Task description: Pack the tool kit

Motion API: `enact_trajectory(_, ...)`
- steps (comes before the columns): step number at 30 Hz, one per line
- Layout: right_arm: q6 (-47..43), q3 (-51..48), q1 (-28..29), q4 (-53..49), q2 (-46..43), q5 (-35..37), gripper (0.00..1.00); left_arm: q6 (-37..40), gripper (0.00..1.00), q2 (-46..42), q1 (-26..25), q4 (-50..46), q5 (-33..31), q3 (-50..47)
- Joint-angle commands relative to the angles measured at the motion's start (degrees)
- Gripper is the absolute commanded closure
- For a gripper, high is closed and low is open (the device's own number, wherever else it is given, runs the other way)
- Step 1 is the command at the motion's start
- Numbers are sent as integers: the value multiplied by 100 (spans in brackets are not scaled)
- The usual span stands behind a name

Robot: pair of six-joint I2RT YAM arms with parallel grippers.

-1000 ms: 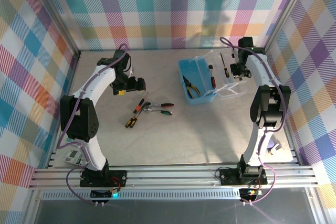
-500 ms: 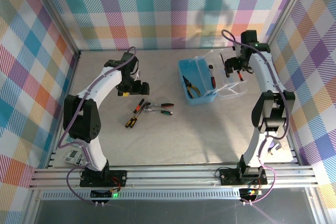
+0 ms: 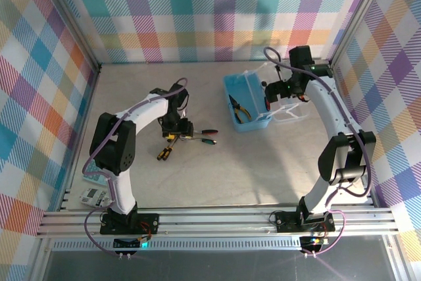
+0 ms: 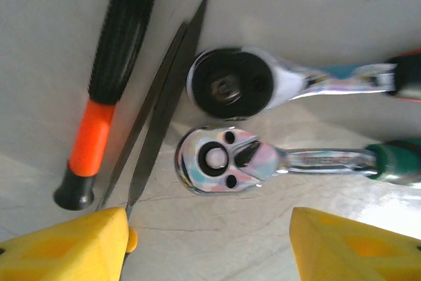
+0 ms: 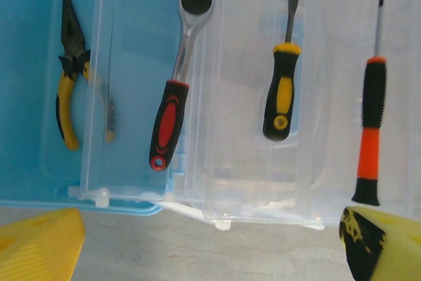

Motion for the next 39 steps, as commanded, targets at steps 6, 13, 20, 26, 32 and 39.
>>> enact_trajectory(6, 119, -167, 49, 151, -147, -250, 1, -2290, 33, -343, -33, 1367, 556, -909)
enact_trajectory(13, 96, -284, 58, 216, -204, -322, 1, -2738, 32, -237, -168, 1758, 594, -843)
enact_trajectory(20, 88, -368, 58, 278, -194, -376, 1, -2760, 40, 7, -213, 1739, 405, -761)
enact_trajectory(26, 70, -392, 59, 296, -177, -376, 1, -2581, 57, 194, -222, 1610, 224, -757)
enact_trajectory(32, 70, -354, 58, 296, -159, -411, 1, -2379, 74, 283, -231, 1480, 115, -711)
enact_trajectory(39, 70, -317, 57, 252, -180, -437, 1, -2109, 83, 301, -239, 1360, 185, -596)
